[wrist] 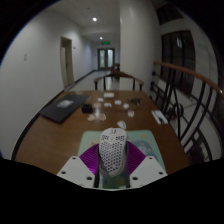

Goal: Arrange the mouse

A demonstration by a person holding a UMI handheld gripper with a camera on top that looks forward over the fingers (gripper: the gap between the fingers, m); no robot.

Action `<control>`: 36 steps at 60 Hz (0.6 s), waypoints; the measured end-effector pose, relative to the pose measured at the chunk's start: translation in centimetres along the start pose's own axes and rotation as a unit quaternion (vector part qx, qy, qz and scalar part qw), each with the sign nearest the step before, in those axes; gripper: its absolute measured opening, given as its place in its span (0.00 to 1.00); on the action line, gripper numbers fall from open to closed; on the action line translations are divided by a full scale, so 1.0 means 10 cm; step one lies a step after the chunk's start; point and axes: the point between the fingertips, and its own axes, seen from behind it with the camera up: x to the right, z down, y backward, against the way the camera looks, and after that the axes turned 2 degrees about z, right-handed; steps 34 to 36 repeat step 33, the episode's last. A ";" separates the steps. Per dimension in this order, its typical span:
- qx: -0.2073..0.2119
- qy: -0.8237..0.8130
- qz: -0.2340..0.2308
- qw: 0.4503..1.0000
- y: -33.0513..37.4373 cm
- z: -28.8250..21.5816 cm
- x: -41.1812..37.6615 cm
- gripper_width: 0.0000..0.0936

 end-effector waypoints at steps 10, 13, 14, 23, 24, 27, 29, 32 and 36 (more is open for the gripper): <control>-0.059 -0.017 -0.014 0.998 -0.25 0.48 0.14 0.36; -0.067 -0.030 -0.023 0.997 -0.31 0.54 0.14 0.43; -0.066 -0.031 -0.026 0.997 -0.32 0.54 0.14 0.44; -0.084 -0.018 -0.050 0.995 -0.18 0.57 0.12 0.68; -0.085 -0.014 -0.049 0.995 -0.15 0.58 0.14 0.73; -0.073 0.001 -0.051 0.996 -0.02 0.57 0.19 0.89; -0.059 0.011 -0.053 0.997 0.08 0.54 0.22 0.93; -0.049 0.016 -0.058 0.997 0.27 0.53 0.28 0.91; -0.047 0.014 -0.060 0.997 0.34 0.54 0.30 0.91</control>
